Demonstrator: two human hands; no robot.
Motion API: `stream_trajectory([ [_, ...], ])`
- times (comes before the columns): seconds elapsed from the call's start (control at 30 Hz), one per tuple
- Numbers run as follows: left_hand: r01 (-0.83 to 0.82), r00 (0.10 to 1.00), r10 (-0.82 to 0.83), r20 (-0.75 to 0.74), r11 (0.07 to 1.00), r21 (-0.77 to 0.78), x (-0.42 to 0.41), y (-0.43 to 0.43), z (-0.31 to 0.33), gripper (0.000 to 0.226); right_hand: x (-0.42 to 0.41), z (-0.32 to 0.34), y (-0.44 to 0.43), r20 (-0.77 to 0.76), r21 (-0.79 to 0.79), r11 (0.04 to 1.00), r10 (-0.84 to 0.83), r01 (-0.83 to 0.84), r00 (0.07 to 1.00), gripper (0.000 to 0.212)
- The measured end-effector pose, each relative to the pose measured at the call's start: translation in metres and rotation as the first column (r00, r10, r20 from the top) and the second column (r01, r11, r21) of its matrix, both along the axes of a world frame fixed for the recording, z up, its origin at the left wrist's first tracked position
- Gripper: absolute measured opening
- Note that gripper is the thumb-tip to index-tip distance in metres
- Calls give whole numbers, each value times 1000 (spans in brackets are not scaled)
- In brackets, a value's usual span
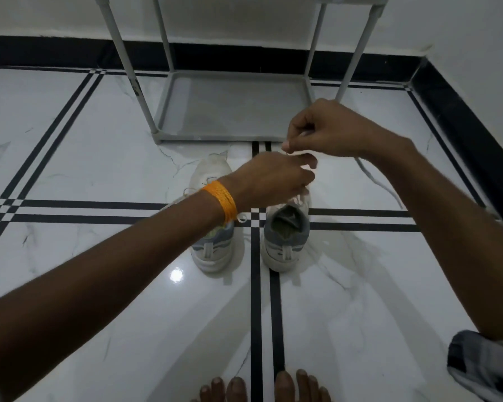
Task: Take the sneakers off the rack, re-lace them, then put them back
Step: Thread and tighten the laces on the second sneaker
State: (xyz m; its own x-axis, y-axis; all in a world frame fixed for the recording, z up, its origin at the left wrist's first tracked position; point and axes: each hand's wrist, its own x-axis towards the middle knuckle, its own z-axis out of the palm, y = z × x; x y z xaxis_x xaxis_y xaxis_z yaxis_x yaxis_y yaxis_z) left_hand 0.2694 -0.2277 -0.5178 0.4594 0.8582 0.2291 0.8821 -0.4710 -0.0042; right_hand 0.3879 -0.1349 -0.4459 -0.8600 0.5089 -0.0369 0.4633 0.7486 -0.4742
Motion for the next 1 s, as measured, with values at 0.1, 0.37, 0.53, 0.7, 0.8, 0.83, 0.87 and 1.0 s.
stream_trajectory([
  [0.1, -158, 964, 168, -206, 985, 66, -6, 7, 10, 28, -4, -2, -3, -62, 90, 996, 21, -15, 998, 15],
  [0.37, -25, 367, 622, 691, 750, -661, -21, 10, 29, 29, 12, -15, -6, 10, -5, 988, -156, 156, 988, 26],
  [0.53, 21, 317, 605, 731, 766, -643, -22, 11, 25, 31, 17, -30, -9, -99, -135, 967, -231, 217, 968, 15],
  [0.7, 163, 320, 620, 717, 709, -686, -32, 14, 15, 28, 24, -9, -4, -279, -720, 675, -495, 162, 823, 22],
  [0.8, 31, 492, 549, 675, 764, -644, -13, 17, 1, 39, 17, 3, -5, -339, -790, 611, -504, 50, 794, 20],
  [0.83, -37, 496, 535, 684, 800, -599, -6, 20, -4, 35, 14, 5, -6, -367, -798, 602, -520, 26, 771, 18],
  [0.87, -106, 494, 519, 698, 833, -543, -1, 23, -8, 29, 11, 5, -4, -394, -806, 592, -551, 11, 736, 15],
  [1.0, -348, 611, 363, 703, 921, -174, 6, 23, -19, 21, 10, -8, 8, -413, -876, 482, -744, -6, 525, 13],
])
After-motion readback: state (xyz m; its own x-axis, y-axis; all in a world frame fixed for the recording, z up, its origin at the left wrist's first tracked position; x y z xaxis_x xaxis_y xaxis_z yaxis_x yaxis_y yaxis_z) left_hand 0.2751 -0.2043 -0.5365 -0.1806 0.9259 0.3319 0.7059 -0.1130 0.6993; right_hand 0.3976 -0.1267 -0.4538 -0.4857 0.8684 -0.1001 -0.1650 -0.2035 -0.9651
